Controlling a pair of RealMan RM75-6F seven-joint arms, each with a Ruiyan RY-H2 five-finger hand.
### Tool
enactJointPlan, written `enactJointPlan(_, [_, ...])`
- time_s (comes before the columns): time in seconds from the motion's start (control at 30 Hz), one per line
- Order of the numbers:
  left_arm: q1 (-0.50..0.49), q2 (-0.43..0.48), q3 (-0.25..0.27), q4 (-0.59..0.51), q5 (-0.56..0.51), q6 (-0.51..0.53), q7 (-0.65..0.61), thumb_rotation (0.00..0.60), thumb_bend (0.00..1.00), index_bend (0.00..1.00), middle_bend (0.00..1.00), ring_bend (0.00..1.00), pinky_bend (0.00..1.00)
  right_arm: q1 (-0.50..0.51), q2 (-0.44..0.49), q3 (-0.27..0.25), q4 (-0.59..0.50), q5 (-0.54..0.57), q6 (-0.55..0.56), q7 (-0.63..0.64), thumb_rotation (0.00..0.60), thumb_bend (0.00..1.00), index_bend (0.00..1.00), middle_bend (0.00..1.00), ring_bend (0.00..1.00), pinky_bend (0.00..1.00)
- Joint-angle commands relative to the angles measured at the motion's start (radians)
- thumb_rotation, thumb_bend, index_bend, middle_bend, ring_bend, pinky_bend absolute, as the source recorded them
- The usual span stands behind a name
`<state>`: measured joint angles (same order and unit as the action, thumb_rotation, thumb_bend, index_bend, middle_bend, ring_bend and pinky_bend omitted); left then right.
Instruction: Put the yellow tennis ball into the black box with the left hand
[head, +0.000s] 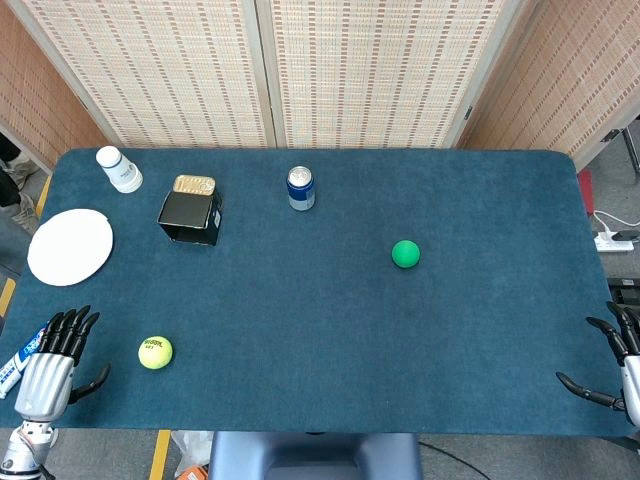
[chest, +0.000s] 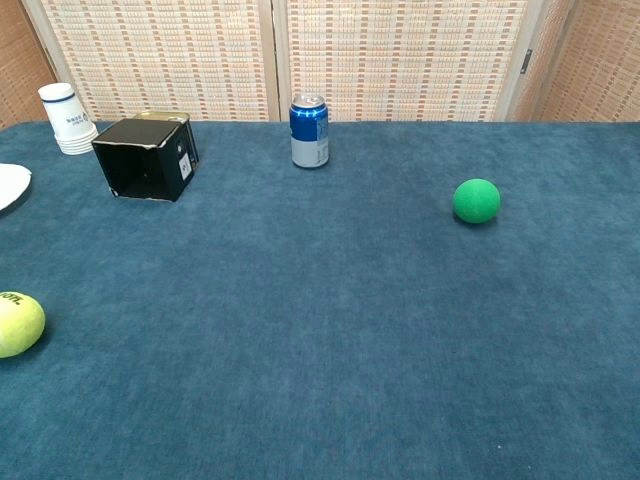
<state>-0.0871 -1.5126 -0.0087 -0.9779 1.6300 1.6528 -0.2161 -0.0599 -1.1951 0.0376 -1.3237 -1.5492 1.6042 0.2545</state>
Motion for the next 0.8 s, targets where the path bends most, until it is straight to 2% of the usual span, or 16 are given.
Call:
enactJointPlan(0.03, [-0.004,0.000,-0.003,-0.006,-0.003,-0.002,-0.003,0.444,0.28,0.05,0.00,0.00,0.00,0.002,0.000,-0.002,-0.001,-0.002,-0.004,-0.005,0.480,0.00,0.22,0.04,0.00,0.00])
enactJointPlan(0.6, [-0.015,0.028,0.003,-0.045,-0.016,-0.041,0.011,0.442,0.28,0.07,0.00,0.00,0.00,0.007,-0.002,-0.012,-0.006,-0.017,-0.005,-0.011,0.482,0.00,0.19,0.04,0.00,0.00])
enactJointPlan(0.63, [-0.017,0.026,-0.002,-0.040,-0.015,-0.031,0.007,0.442,0.28,0.15,0.05,0.04,0.07,0.009,-0.003,-0.012,-0.006,-0.016,-0.009,-0.016,0.480,0.00,0.19,0.04,0.00,0.00])
enactJointPlan(0.67, [-0.017,0.019,-0.012,-0.033,-0.013,-0.010,-0.001,0.443,0.28,0.25,0.13,0.12,0.17,0.010,-0.003,-0.012,-0.008,-0.015,-0.013,-0.019,0.480,0.00,0.19,0.04,0.00,0.00])
enactJointPlan(0.7, [-0.018,0.004,-0.027,-0.018,-0.015,0.014,-0.018,0.447,0.28,0.44,0.35,0.34,0.40,0.011,-0.002,-0.011,-0.010,-0.013,-0.016,-0.020,0.481,0.00,0.19,0.04,0.00,0.00])
enactJointPlan(0.73, [-0.017,-0.007,-0.033,-0.008,-0.015,0.029,-0.040,0.445,0.27,0.66,0.60,0.60,0.67,0.012,-0.001,-0.011,-0.011,-0.012,-0.017,-0.020,0.480,0.00,0.19,0.04,0.00,0.00])
enactJointPlan(0.8, [-0.014,-0.045,-0.059,0.042,-0.014,0.092,-0.070,0.443,0.25,0.93,0.93,0.93,0.96,0.011,0.000,-0.011,-0.010,-0.010,-0.018,-0.016,0.481,0.00,0.19,0.04,0.00,0.00])
